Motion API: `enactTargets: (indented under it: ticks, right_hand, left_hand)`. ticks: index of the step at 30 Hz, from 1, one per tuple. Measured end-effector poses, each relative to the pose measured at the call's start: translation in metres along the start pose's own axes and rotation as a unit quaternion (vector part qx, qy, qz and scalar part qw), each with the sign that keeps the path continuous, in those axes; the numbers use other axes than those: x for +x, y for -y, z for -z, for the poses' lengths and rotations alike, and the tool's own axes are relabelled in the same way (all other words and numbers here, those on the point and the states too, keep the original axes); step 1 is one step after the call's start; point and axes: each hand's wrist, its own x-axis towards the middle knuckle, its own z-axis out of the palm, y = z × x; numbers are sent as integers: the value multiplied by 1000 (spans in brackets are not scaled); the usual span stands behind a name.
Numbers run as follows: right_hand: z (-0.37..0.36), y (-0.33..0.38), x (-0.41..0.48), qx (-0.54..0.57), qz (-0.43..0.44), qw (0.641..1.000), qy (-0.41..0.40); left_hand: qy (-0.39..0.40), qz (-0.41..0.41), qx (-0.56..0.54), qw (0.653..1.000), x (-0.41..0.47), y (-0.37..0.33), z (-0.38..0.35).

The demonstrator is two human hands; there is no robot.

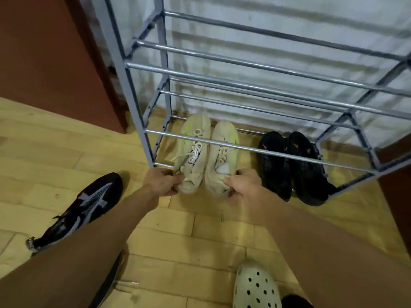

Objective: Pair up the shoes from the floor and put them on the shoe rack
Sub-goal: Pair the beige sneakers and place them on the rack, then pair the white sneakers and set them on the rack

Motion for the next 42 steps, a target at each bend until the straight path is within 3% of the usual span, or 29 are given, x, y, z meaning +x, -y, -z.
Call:
enactTargets:
  ticks: [9, 17, 24, 30, 36, 42]
  right_hand:
    - [-12, 1, 89, 13, 7, 1000, 8]
    - [-12, -2, 74, -70, 49, 996, -30]
    - [-5, 31, -24, -151, 97, 982, 66]
    - [-28, 25, -135, -179, 107, 966, 151]
    - [-87, -1, -243, -217, 128, 940, 232]
    - [-129, -43, -315, -208, 139, 929, 274]
  left_hand:
    - [-8, 17, 29, 999, 72, -19, -34]
    - [-9, 14, -34, 999, 49, -13, -25]
    - [39, -27, 71, 996, -39, -17, 41]
    - [11, -45, 154, 987, -138, 17, 129]
    - [-31, -1, 118, 993, -231, 99, 198]
    - [-52, 48, 83, 994, -297, 182, 223]
